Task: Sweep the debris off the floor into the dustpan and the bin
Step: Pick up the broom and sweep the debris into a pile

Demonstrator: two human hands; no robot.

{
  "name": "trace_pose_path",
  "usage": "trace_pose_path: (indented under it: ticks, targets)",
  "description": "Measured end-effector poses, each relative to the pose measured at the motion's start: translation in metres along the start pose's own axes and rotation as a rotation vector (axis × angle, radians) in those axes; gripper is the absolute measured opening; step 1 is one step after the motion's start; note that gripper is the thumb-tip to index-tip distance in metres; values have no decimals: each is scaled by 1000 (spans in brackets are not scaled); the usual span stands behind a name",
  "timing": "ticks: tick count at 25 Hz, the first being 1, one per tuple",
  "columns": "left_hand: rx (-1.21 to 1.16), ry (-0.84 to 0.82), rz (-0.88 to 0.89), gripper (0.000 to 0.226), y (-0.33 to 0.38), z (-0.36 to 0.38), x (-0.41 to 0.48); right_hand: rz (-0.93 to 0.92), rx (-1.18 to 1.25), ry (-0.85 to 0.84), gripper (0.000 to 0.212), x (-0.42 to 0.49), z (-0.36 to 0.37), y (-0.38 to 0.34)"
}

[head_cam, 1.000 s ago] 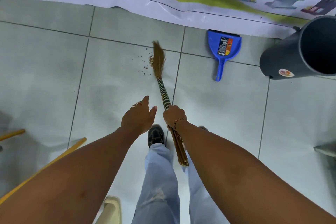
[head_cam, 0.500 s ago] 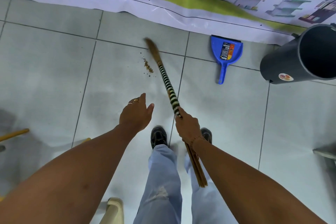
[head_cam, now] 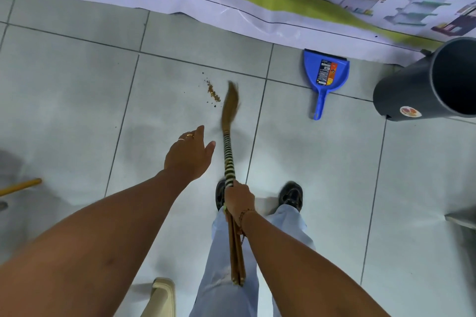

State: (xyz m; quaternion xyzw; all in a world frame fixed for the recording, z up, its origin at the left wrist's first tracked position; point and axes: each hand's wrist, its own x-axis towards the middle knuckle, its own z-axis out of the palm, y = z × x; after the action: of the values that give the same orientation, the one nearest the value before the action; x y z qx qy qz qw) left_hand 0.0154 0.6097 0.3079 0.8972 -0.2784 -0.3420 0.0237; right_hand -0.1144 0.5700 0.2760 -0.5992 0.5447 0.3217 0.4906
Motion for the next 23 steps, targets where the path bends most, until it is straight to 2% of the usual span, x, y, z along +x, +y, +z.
trace_pose_path:
  ticks: [3,6,9,13,16,18,21,23]
  targets:
    - [12,7,-19,56,-12,-1,8,-60,-49,-43,38,14,5,-27]
    - [2,10,-41,56,-18,2,11,-133,-36,-6,35,18,6,-39]
    - [-25,-3,-54,56,-16,5,11,-173,133,52,32,12,-1,-30]
    - [-32,-19,-41,55,-9,8,14,-236,206,120,37,9,-38,-23]
    - [-25,-11,-29,54,-2,8,21,-192,217,180,37,41,-73,-44]
    - [-7,-3,-13,54,2,7,28,-160,126,178,35,70,-98,-67]
    - [2,11,-14,54,3,3,39,-177,-219,150,35,103,-124,-103]
    - [26,7,-17,54,2,-1,44,-204,-365,171,35,118,-132,-121]
